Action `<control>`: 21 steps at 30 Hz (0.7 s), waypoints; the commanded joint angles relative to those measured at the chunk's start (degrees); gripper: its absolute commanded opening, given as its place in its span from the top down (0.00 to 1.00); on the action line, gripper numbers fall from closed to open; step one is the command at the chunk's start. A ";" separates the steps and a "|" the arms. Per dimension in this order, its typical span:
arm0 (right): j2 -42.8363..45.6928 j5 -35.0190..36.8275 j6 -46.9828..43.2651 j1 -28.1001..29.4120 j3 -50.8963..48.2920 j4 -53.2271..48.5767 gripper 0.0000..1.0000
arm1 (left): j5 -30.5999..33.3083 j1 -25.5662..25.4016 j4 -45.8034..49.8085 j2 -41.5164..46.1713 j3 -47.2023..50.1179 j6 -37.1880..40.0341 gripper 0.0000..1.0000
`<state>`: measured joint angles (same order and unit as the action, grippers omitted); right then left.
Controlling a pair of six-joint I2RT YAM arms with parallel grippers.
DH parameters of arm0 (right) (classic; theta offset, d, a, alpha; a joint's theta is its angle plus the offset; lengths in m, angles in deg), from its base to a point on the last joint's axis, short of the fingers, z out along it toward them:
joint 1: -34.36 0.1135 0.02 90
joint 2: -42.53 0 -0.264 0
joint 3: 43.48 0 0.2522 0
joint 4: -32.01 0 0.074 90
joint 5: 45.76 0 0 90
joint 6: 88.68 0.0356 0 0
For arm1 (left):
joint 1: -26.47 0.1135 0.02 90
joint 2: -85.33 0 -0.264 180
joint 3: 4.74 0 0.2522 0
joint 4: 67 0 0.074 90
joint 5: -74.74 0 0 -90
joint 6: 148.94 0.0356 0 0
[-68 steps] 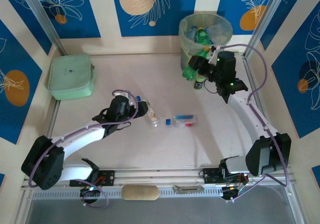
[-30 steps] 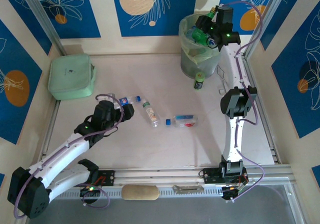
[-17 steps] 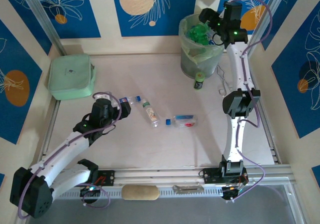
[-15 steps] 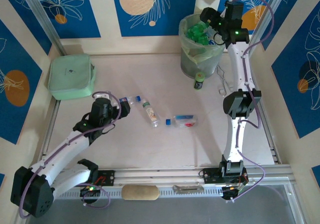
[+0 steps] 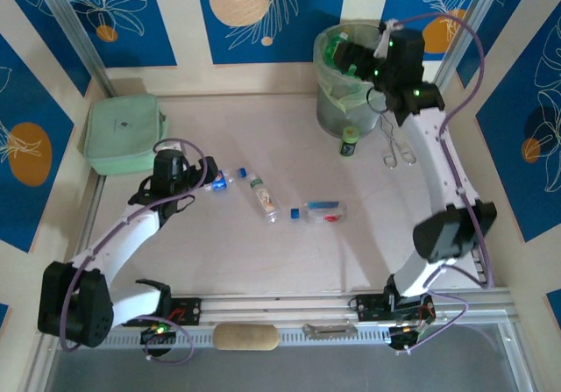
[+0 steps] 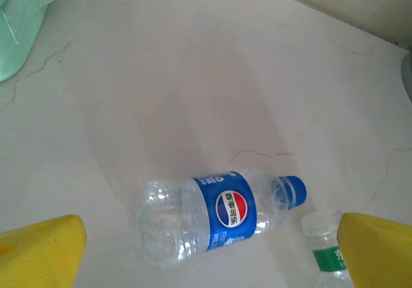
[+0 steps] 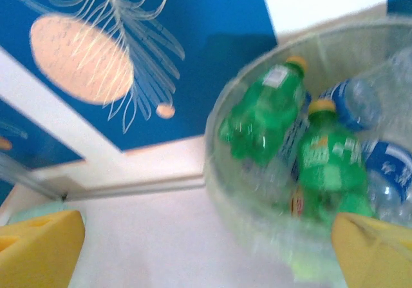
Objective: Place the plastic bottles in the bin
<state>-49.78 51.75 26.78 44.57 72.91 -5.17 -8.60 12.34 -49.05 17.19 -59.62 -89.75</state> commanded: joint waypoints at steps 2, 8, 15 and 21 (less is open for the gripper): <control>10.01 -1.24 0.58 2.54 -15.19 7.94 0.01 | -4.42 2.30 -4.38 -5.46 -3.24 2.49 0.00; 20.21 -3.06 3.55 6.57 -32.31 8.41 0.01 | -9.00 3.64 -5.30 -13.85 -7.59 5.97 0.00; 27.40 -3.92 9.68 8.32 -45.77 9.34 0.01 | -10.26 3.66 -2.94 -21.75 -12.40 12.25 0.00; 28.60 -4.09 12.53 8.85 -50.30 12.64 0.01 | -14.74 3.73 -3.00 -28.41 -17.67 15.76 0.00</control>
<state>-22.17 48.71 36.63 52.84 23.26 4.17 -19.53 15.40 -52.33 -9.04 -74.13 -77.38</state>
